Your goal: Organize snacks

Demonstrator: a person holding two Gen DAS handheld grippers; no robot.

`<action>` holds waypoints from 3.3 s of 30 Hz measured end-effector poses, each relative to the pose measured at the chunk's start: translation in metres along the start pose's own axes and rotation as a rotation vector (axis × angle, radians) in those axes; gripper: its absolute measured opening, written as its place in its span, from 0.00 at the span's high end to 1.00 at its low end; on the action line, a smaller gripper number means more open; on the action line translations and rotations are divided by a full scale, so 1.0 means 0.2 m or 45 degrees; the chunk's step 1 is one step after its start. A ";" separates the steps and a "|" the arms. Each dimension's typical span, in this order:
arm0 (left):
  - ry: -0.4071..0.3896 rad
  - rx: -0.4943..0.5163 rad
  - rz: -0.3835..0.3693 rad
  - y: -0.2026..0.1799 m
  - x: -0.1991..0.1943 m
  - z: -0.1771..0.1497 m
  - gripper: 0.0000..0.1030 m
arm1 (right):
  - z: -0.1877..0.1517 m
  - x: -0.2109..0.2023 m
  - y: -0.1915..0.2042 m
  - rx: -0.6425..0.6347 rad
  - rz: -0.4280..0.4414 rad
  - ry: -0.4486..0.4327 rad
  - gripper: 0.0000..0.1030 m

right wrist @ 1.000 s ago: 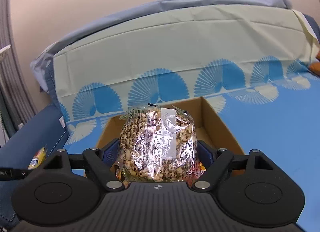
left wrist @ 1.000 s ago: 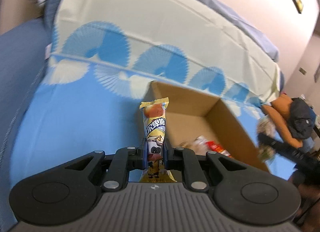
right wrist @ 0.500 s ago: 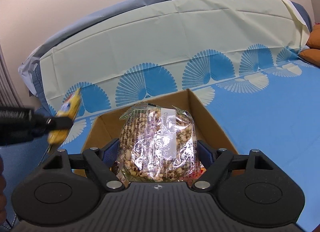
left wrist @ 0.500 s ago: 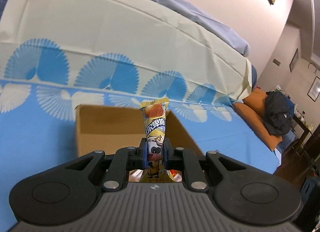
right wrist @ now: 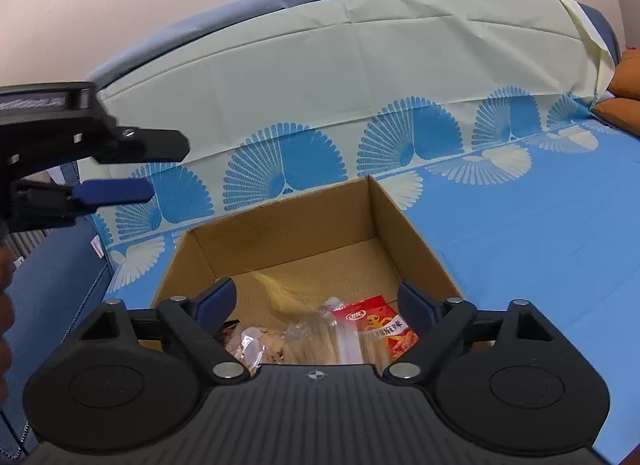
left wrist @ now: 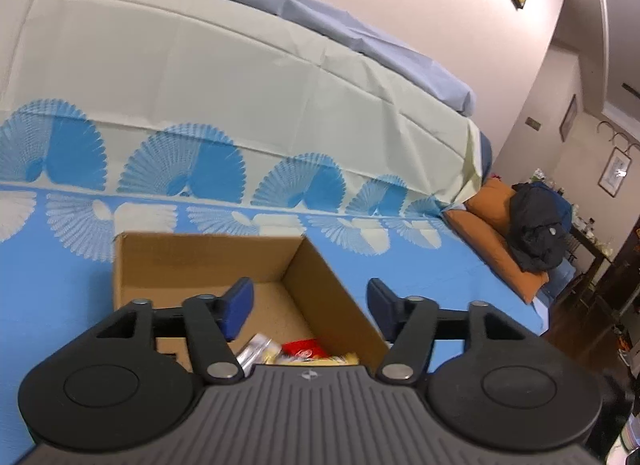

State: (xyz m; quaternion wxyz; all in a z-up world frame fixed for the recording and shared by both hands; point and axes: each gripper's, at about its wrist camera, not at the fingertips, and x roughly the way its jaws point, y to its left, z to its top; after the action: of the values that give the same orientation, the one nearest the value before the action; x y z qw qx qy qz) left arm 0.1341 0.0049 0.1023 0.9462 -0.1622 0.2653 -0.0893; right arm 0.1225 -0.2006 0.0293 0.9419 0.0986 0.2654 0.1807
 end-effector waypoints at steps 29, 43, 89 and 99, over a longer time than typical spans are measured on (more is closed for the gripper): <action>0.197 0.060 0.427 -0.02 -0.38 -0.72 0.01 | -0.22 -0.46 -0.01 -0.051 -0.113 0.075 0.01; 0.316 -0.036 0.523 0.03 -0.31 -0.84 0.01 | -0.29 -0.33 0.12 -0.276 -0.158 0.193 0.01; 0.343 -0.061 0.572 0.02 -0.30 -0.82 0.01 | -0.30 -0.29 0.15 -0.299 -0.153 0.206 0.01; 0.343 -0.064 0.570 0.03 -0.30 -0.82 0.01 | -0.30 -0.29 0.16 -0.301 -0.154 0.208 0.01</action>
State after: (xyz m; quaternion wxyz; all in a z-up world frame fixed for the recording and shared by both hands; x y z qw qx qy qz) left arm -0.0038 -0.0177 -0.0039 0.8943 -0.1095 0.4202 0.1080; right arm 0.0348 -0.1894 0.0151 0.9314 -0.0442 0.3234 0.1610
